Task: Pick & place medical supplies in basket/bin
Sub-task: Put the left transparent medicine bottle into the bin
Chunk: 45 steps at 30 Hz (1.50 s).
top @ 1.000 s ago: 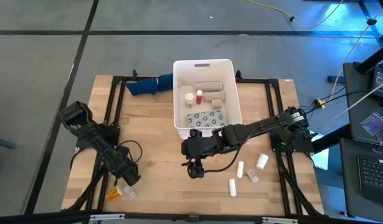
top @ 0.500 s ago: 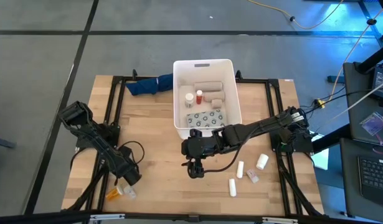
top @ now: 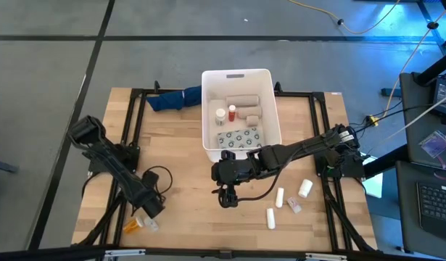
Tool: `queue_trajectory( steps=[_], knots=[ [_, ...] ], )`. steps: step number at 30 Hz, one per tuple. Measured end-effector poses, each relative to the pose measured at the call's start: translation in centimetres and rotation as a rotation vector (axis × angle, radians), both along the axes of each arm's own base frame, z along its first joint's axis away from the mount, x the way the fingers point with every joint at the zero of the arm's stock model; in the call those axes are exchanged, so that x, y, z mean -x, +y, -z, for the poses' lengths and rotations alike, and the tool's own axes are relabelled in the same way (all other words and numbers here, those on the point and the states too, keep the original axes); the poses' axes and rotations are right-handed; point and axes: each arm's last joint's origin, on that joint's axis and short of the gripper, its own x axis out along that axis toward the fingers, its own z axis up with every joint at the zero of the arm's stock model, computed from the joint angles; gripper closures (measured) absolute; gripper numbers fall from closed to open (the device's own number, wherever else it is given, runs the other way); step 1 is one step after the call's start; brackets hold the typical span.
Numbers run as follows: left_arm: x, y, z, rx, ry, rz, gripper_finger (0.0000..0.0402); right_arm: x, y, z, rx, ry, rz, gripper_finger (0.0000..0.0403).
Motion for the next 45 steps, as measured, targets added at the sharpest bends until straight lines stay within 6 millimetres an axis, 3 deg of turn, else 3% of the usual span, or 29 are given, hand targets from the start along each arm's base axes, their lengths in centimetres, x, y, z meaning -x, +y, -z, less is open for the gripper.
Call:
queue_trajectory(
  steps=[8, 18, 23, 26, 34, 45],
  knots=[
    [-1.0, -0.4, -3.2, -0.011, -0.222, 0.05, 0.0251, 0.1, 0.1, 0.1, 0.007, 0.012, -0.044, 0.0121],
    [-2.1, 0.2, -12.9, 0.04, -0.961, 0.277, 0.025, 0.1, 0.8, -0.6, 0.182, -0.071, -0.3, 0.0121],
    [-2.4, 0.8, -17.4, 0.081, -1.289, 0.5, 0.025, -0.5, 1.7, -2.6, 0.275, -0.254, -0.403, 0.0121],
    [-2.9, 1.2, -19.0, 0.096, -1.412, 0.623, 0.025, -0.8, 1.9, -4.2, 0.302, -0.377, -0.419, 0.0121],
    [-5.9, 3.2, -19.4, 0.2, -1.477, 0.756, 0.025, -0.9, 2.2, -7.3, 0.273, -0.555, -0.534, 0.0121],
    [-9.6, 5.1, -18.7, 0.359, -1.545, 0.892, 0.025, -0.8, 2.2, -7.5, 0.226, -0.564, -0.593, 0.0121]
  ],
)
